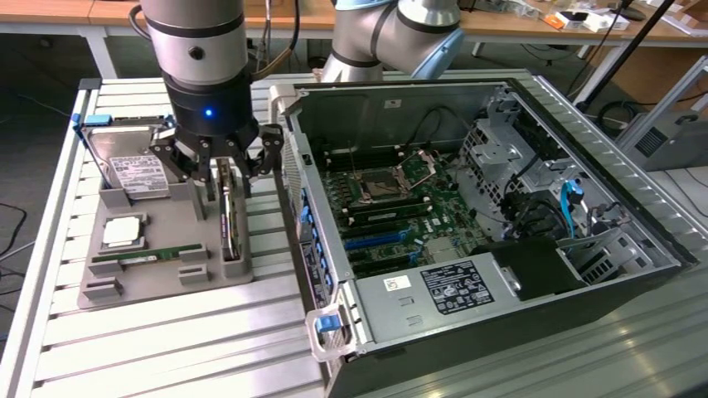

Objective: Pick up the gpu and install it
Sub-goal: 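Pick up the gpu and move the gpu toward the slot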

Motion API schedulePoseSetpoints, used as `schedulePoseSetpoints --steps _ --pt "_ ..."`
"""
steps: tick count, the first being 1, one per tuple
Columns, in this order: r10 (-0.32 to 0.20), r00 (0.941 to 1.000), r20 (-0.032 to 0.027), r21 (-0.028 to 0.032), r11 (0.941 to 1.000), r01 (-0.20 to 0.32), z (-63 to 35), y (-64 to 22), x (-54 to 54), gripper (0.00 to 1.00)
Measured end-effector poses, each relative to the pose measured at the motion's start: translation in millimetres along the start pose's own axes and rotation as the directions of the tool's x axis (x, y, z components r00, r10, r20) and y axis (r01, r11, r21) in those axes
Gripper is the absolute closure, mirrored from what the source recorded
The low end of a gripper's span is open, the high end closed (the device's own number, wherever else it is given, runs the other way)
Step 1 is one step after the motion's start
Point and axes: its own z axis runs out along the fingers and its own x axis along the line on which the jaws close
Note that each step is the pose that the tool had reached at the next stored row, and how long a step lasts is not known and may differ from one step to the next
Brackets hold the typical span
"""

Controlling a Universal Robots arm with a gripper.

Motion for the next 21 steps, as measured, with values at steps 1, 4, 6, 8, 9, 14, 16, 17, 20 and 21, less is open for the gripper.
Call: schedulePoseSetpoints --steps 1,4,6,8,9,14,16,17,20,21 --pt "0.000 1.0000 0.0001 0.0000 1.0000 0.000 0.2 0.0 0.0 0.52" --pt "0.000 1.0000 0.0001 0.0002 1.0000 0.000 0.8 0.0 0.0 0.52" --pt "0.000 1.0000 0.0000 0.0004 1.0000 0.000 1.2 0.0 0.0 0.52" --pt "0.000 1.0000 0.0000 0.0005 1.0000 0.000 1.6 0.0 0.0 0.52" --pt "0.000 1.0000 0.0001 0.0005 1.0000 0.000 1.9 0.0 0.0 0.52" --pt "0.000 1.0000 0.0001 0.0009 1.0000 0.000 2.9 0.0 0.1 0.52" --pt "0.000 1.0000 0.0001 0.0010 1.0000 0.000 3.2 0.0 0.1 0.52" --pt "0.000 1.0000 0.0001 0.0011 1.0000 0.000 3.3 0.0 0.1 0.52" --pt "0.000 1.0000 0.0001 0.0014 1.0000 0.000 4.0 0.0 0.1 0.52" --pt "0.000 1.0000 0.0001 0.0015 1.0000 0.000 4.1 0.0 0.1 0.52"
